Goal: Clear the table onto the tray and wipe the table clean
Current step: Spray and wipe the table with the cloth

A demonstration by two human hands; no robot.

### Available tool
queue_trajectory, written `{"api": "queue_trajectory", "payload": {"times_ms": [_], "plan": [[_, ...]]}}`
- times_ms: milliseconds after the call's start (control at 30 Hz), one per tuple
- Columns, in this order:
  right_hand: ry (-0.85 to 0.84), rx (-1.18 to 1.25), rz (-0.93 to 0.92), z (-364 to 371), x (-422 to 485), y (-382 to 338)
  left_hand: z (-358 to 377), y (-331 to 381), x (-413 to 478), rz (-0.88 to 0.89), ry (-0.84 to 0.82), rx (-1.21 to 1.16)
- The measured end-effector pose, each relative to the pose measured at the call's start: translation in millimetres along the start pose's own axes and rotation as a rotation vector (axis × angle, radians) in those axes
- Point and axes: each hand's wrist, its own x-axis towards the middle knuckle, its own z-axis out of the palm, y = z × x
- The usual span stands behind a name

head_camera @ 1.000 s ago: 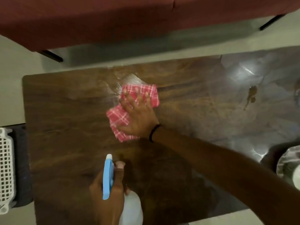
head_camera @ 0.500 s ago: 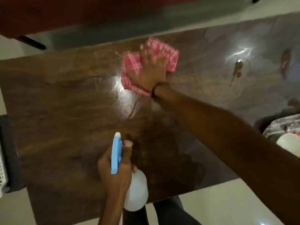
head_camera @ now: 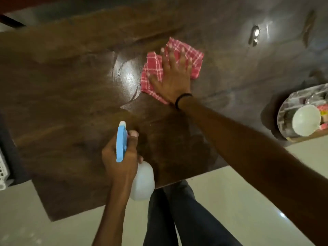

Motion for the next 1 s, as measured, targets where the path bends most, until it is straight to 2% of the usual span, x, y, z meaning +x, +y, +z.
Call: {"api": "queue_trajectory", "payload": {"times_ms": [33,100,133,200,333,400,533,633,700,767,867,933,1000], "plan": [[0.017,0.077,0.011,9,-28,-5,-3,0,-2,0.012,0.002,0.016],[0.003,0.041,-0.135,29,-107,-6,-11,-3,-5,0.024,0.036,0.045],[-0.068,0.045,-0.182,38,-154,-1,-15,-4,-8,0.001,0.056,0.054],[-0.087,0.024,-0.245,47,-177,17,-24,-5,-15,-0.064,0.101,0.064],[-0.020,-0.004,-0.020,39,-114,8,-42,-14,-24,-0.012,0.097,0.081],[0.012,0.081,0.061,48,-136,-6,-49,-21,-29,0.002,0.082,0.068],[-0.108,0.118,-0.055,79,-260,-8,-58,-26,-46,0.001,0.048,0.044],[-0.072,0.063,-0.098,79,-243,12,-59,-25,-58,-0.004,0.048,0.029],[-0.024,0.031,0.008,65,-195,14,-56,-28,-59,0.025,0.010,0.029],[0.004,0.105,0.128,60,-177,9,-49,-32,-59,0.045,-0.014,0.048],[-0.055,0.130,0.112,78,-240,-4,-38,-27,-61,0.058,-0.053,0.076],[-0.071,0.146,0.106,91,-289,10,-30,-22,-67,0.087,-0.114,0.073],[-0.050,0.171,0.171,95,-302,33,-22,-20,-71,0.084,-0.172,0.069]]}}
